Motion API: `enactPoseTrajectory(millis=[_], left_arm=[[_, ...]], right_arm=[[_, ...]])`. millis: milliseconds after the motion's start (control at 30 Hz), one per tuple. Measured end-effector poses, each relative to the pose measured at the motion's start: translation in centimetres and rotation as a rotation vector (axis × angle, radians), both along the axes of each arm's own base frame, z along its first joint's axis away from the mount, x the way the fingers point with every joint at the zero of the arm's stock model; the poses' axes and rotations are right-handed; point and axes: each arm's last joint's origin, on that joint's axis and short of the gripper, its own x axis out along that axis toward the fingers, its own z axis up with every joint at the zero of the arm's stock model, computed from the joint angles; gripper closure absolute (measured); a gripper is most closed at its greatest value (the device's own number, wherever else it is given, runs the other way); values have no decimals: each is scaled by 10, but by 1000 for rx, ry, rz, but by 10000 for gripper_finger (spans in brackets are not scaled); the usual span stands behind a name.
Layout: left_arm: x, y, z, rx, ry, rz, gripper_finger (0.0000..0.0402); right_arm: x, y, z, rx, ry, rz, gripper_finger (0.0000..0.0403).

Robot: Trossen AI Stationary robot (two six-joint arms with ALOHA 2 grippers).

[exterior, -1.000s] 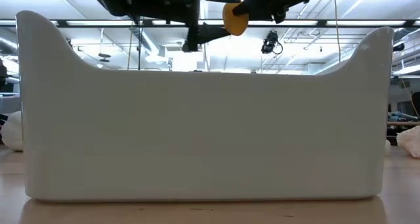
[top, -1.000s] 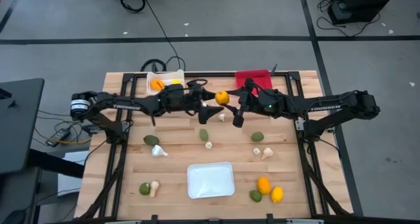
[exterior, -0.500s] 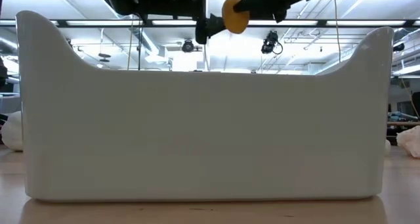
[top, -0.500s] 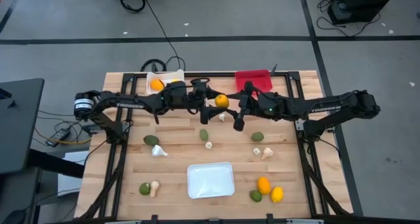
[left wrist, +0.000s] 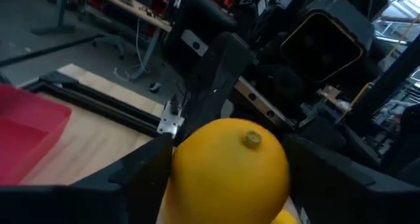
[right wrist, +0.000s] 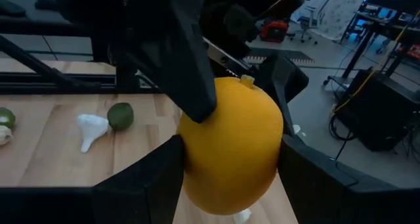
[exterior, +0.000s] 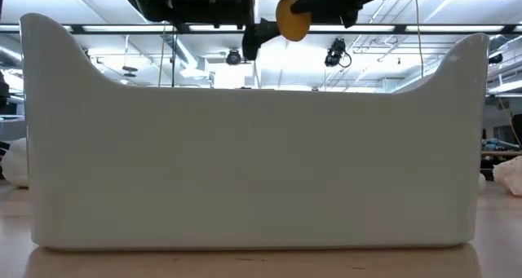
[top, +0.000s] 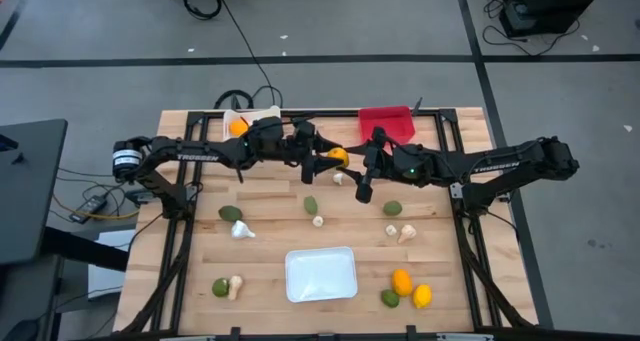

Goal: Sort produce into baskets
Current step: Put the yellow lemon into the top white bin

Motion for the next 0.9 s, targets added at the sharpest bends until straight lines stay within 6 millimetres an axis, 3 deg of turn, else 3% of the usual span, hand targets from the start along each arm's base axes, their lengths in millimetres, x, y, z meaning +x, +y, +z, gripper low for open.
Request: enactPoseTrajectory(millis=[233, 367, 667, 900], left_arm=[[0, 1, -2, -8, 21, -3, 161], [-3, 10, -2, -35, 25, 15, 169], [-30, 77, -23, -138, 228, 196, 169], [-91, 140, -47, -230, 528, 491, 155]], right_arm=[[0, 0, -1, 20, -3, -11, 162], [-1, -2, -2, 167, -49, -75, 160], [-14, -15, -26, 510, 56, -335, 117], [-23, -5, -39, 631, 191, -363, 118]])
